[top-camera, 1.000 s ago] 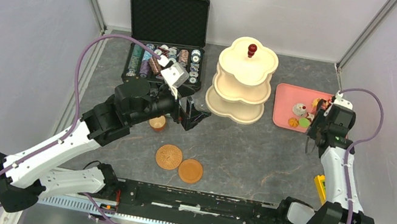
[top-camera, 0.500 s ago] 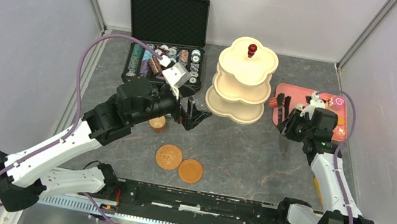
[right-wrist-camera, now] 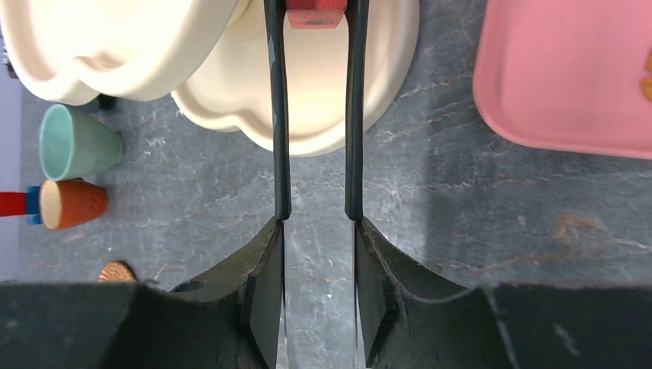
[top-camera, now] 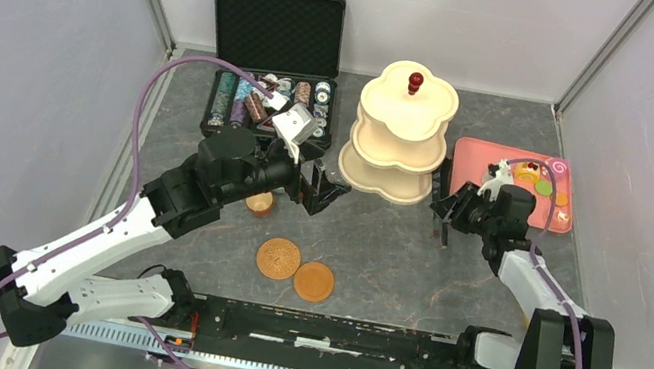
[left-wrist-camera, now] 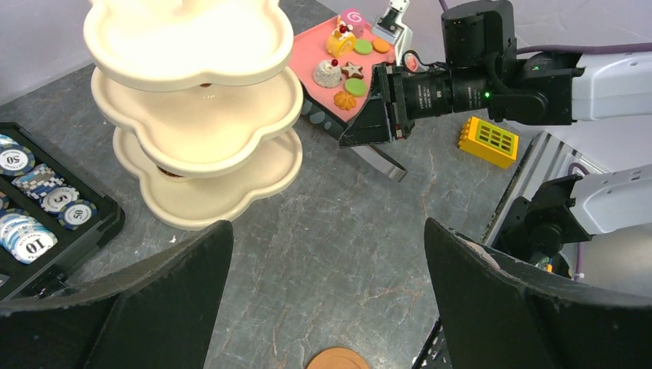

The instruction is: Serve the afternoon tea

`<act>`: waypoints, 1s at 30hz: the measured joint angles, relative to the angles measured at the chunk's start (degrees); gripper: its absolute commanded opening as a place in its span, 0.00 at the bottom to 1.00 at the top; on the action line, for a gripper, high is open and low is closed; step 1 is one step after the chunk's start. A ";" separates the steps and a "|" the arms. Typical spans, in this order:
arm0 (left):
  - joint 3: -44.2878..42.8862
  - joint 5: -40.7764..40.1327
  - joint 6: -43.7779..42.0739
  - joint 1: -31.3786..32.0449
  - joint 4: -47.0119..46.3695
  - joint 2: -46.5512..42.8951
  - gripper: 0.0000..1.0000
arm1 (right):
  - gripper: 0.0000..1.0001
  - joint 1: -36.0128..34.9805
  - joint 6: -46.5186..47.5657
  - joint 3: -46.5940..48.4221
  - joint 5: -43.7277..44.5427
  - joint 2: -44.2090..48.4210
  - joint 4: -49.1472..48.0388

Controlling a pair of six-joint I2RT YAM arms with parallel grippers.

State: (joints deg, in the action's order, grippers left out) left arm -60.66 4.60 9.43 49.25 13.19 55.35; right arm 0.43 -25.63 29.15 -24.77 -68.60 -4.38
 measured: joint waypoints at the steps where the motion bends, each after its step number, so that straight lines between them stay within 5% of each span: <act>1: 0.00 0.02 0.00 0.00 0.02 0.07 1.00 | 0.00 0.00 -0.68 -0.28 -0.37 -0.61 -1.36; 30: 0.00 -0.02 0.00 0.00 0.02 0.55 1.00 | 0.00 0.33 -12.07 2.47 -3.76 -20.37 -23.12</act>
State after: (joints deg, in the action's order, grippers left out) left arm -60.66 4.58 9.43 49.25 13.21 55.90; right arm 0.75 -37.69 31.62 -28.53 -88.97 -27.51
